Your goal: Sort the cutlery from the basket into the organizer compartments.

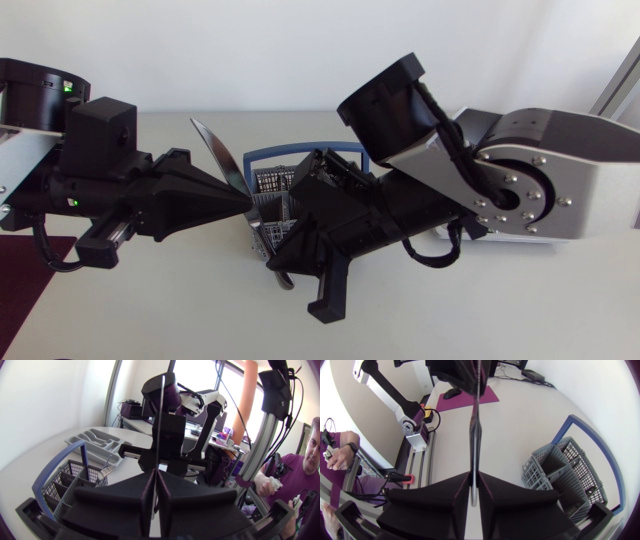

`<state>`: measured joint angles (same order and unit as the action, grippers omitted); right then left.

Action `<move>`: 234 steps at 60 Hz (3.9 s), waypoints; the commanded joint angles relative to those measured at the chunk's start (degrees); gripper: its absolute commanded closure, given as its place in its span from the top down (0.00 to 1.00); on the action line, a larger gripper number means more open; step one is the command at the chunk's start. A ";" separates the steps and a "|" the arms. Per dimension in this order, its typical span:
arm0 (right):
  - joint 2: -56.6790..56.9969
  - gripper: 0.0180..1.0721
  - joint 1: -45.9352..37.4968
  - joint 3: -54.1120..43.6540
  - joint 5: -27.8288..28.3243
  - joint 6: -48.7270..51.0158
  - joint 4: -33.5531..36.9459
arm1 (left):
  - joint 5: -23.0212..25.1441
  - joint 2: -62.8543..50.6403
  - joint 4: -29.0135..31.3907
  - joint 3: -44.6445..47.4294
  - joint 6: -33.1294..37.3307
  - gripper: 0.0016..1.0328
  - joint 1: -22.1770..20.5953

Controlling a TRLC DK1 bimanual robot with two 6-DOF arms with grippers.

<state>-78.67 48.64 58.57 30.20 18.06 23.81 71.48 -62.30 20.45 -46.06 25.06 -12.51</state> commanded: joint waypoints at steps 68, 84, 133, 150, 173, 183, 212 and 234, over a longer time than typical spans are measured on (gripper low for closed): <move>17.50 0.05 -47.94 -2.93 0.21 -0.40 0.27 | -5.21 6.05 -39.43 0.89 -43.52 0.95 18.67; 8.01 0.05 -59.72 -0.38 -0.84 1.53 -4.21 | -20.51 1.66 -26.69 -1.66 -31.74 0.95 13.92; -37.52 0.05 -73.52 36.88 -19.38 4.79 6.68 | -57.95 -6.43 -12.10 -2.54 -13.72 0.95 -4.27; -51.49 0.05 -72.64 46.38 -23.43 2.50 8.62 | -57.95 -7.48 -11.57 -0.43 -11.44 0.95 -3.57; -57.56 0.09 -73.08 51.21 -23.78 0.39 14.60 | -57.95 -7.57 -10.87 0.80 -10.91 0.95 -3.57; -55.62 0.33 -73.34 49.36 -23.87 0.48 14.33 | -57.95 -7.13 -9.72 1.24 -10.38 0.95 -3.31; -31.10 0.61 -71.67 29.33 -21.49 2.85 8.00 | -57.95 -3.70 -7.26 4.23 -9.59 0.95 -3.13; -3.24 0.65 -55.94 4.72 -10.77 8.74 3.96 | -55.75 -2.38 -7.53 8.18 -3.97 0.95 -5.94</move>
<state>-86.32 -9.47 68.73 17.96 23.97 29.02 14.92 -65.76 12.62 -39.83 18.13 -17.80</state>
